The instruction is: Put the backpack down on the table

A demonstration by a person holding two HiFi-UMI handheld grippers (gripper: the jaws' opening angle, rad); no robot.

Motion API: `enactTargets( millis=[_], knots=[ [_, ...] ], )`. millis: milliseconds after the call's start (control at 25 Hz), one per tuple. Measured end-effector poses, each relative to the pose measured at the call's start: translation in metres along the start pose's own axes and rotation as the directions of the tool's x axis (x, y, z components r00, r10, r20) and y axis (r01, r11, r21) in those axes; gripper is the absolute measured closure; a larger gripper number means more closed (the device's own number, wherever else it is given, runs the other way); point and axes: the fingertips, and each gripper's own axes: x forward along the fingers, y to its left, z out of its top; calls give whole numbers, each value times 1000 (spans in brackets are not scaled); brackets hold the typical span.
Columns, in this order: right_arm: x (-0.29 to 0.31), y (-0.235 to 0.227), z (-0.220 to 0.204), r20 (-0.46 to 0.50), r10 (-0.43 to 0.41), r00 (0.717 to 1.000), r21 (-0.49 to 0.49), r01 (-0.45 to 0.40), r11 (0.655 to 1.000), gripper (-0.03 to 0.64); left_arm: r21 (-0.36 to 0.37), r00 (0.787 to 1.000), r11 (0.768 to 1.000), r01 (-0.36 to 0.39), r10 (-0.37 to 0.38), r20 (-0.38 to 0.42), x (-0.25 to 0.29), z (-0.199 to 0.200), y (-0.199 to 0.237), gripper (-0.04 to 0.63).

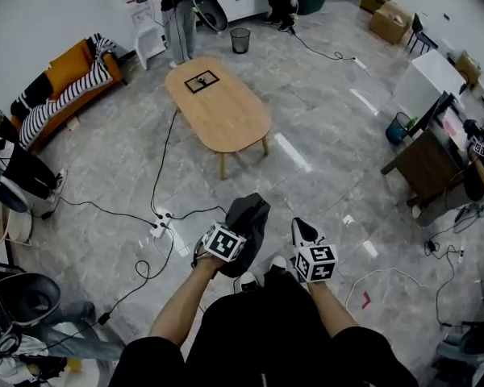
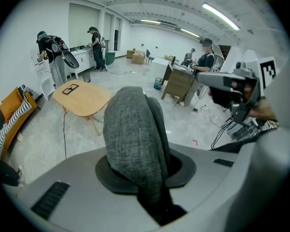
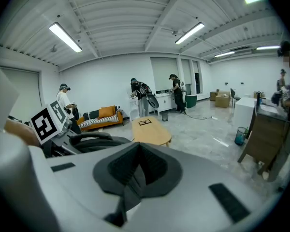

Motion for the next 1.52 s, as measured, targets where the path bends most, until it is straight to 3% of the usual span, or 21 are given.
enactTargets(
  millis=[720,1120,1520],
  knots=[
    [73,-37,22,-15,63,998,28,-62,998,606,-8,995,1000,30,-31,-90,50,30,28,503],
    [133,-83,64,-15,130,991,30,-129,991,606,-35,996,999,2,-6,-91,76,94,54,502],
    [172,-114,94,-16,200,980,20,-200,980,606,-69,996,994,-80,77,-51,80,156,86,502]
  ],
)
